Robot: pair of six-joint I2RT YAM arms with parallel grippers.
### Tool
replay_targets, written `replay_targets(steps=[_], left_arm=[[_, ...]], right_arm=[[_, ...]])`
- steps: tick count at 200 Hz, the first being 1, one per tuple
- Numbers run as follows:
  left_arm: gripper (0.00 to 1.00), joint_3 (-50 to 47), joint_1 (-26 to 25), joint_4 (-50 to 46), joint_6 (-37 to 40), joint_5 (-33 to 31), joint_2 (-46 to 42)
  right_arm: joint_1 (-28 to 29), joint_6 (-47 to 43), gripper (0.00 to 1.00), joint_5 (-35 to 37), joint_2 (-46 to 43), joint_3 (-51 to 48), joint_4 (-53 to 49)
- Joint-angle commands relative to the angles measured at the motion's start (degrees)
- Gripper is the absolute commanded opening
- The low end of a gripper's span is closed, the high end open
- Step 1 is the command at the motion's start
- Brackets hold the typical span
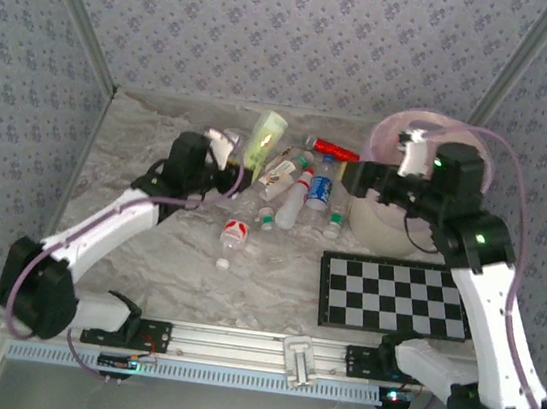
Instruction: Put the plastic bottles in the bin
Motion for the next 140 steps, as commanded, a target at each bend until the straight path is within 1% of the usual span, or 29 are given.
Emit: replay_targets(steps=[1, 17, 38, 52, 67, 89, 110, 123, 140], left_arm=[[0.28, -4.91, -1.44, 12.19, -2.82, 3.94, -5.97], [0.27, -8.83, -2.57, 16.0, -4.03, 3.92, -8.55], [0.27, -13.09, -3.55, 20.53, -4.91, 4.03, -10.96], [0.27, -14.09, -4.18, 20.62, -3.85, 4.59, -11.49], [0.27, -14.14, -4.51, 19.56, -2.54, 5.68, -11.24], [0.27, -14.22, -4.71, 19.8, -1.59, 8.34, -11.18], [0.27, -13.81, -5.11, 19.45, -0.96, 9.23, -11.15], [0.27, -13.79, -5.39, 19.82, -0.7, 9.76, -10.79], [0.27, -13.49, -5.85, 20.31, -0.69, 9.68, -10.14]], right_arm=[[4.49, 2.05, 1.0, 1.66, 6.23, 3.25, 3.24], [6.86, 3.5, 1.0, 1.93, 10.5, 4.23, 5.22], [7.55, 5.85, 1.0, 0.99, 14.98, 4.86, 6.72], [8.04, 6.88, 1.0, -0.56, 16.85, 5.12, 10.13], [9.09, 7.0, 1.0, -2.35, 18.68, 6.49, 11.14], [9.55, 7.26, 1.0, -1.42, 21.44, 8.44, 9.95], [9.6, 8.11, 1.0, -0.49, 22.89, 8.96, 9.88], [9.43, 8.13, 0.98, -1.02, 23.58, 9.24, 10.05], [9.25, 8.05, 0.91, -1.8, 23.99, 9.66, 9.81]])
